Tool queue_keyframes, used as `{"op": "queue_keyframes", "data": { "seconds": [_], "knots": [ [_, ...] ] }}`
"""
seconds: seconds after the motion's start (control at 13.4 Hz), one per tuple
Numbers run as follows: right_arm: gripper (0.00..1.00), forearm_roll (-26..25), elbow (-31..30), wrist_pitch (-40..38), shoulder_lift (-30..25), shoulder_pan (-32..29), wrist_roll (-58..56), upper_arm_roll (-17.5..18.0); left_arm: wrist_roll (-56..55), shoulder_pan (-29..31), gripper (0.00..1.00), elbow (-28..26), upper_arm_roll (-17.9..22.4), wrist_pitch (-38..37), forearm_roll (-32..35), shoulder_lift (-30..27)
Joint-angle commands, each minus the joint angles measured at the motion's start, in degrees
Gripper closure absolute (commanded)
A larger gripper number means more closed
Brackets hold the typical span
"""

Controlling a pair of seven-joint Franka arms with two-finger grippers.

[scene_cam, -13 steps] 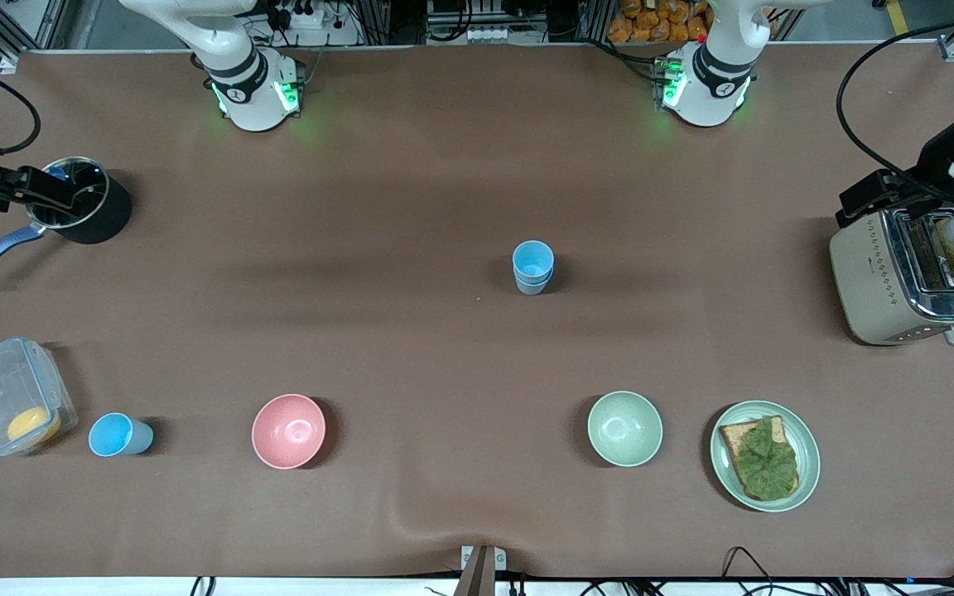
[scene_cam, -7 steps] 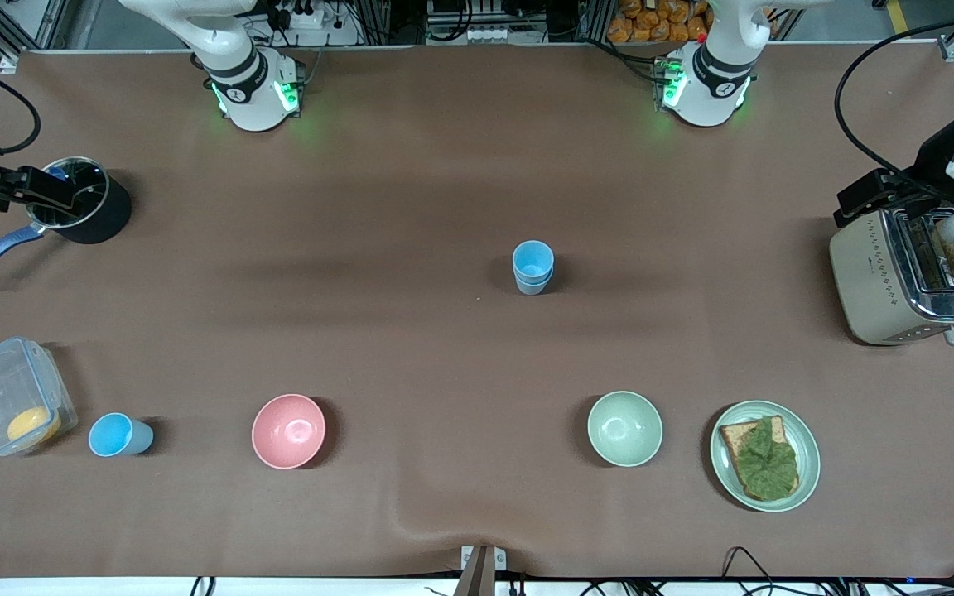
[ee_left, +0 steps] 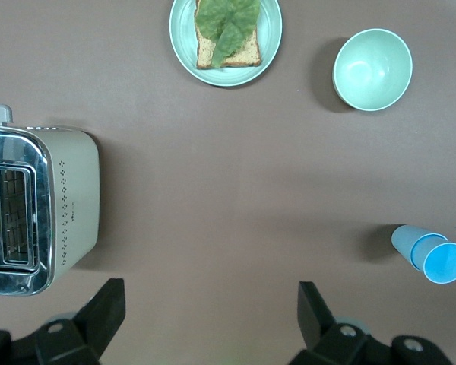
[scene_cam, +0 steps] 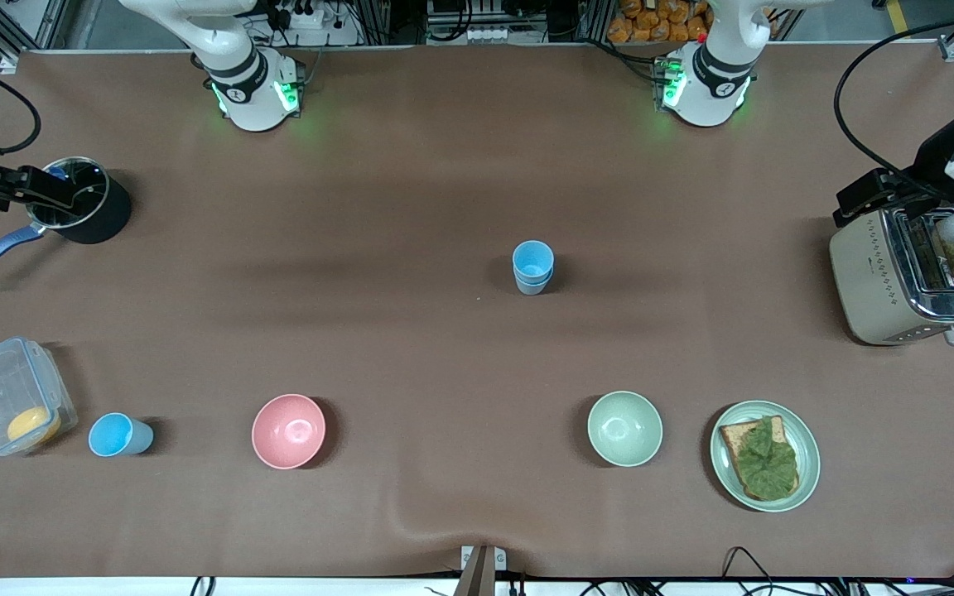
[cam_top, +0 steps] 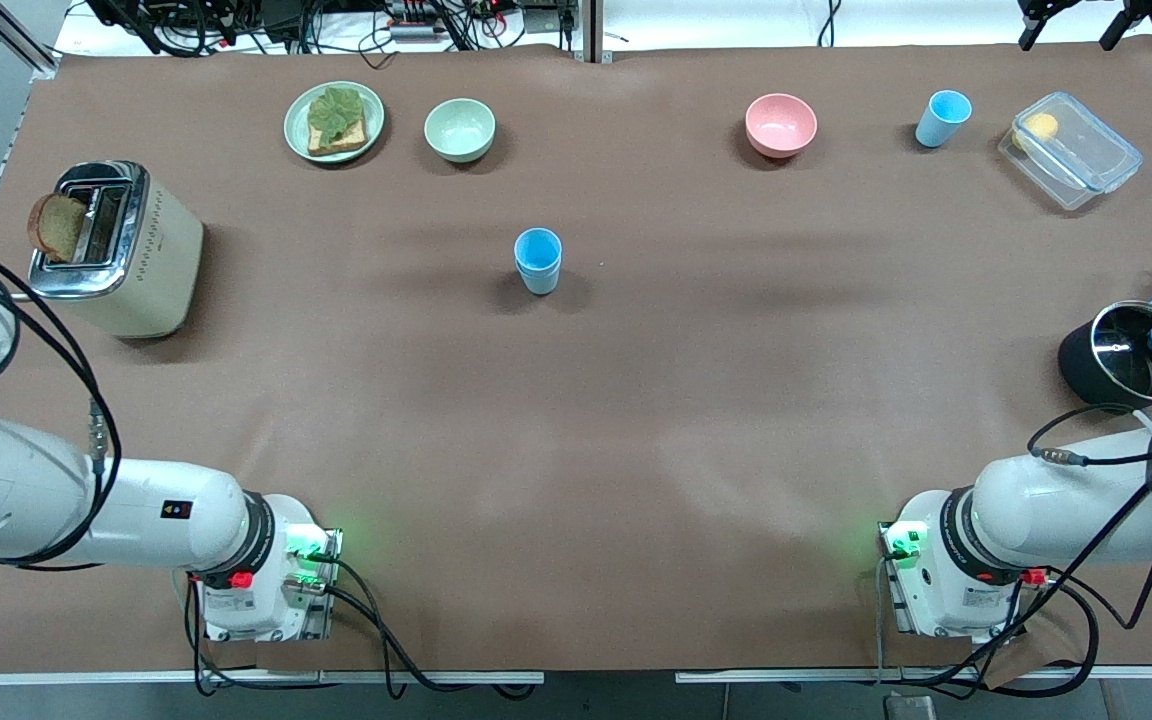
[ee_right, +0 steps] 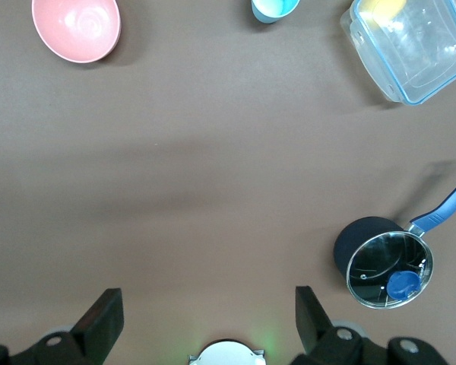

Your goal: Stack blue cups with both arms

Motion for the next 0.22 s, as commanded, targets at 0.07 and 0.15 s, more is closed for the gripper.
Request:
{"op": "queue_keyframes", "data": {
  "seconds": [0.07,0.15],
  "knots": [
    [0.00,-0.5,0.7,-0.7,0.2,-1.6,-0.5,1.2,0.4,0.0,0.00,1.6,-0.2,-1.1,0.9,0.6],
    [0.00,-0.5,0.7,-0.7,0.2,-1.6,-0.4,1.2,0.4,0.0,0.00,1.6,-0.2,-1.0,0.9,0.6]
  ]
}}
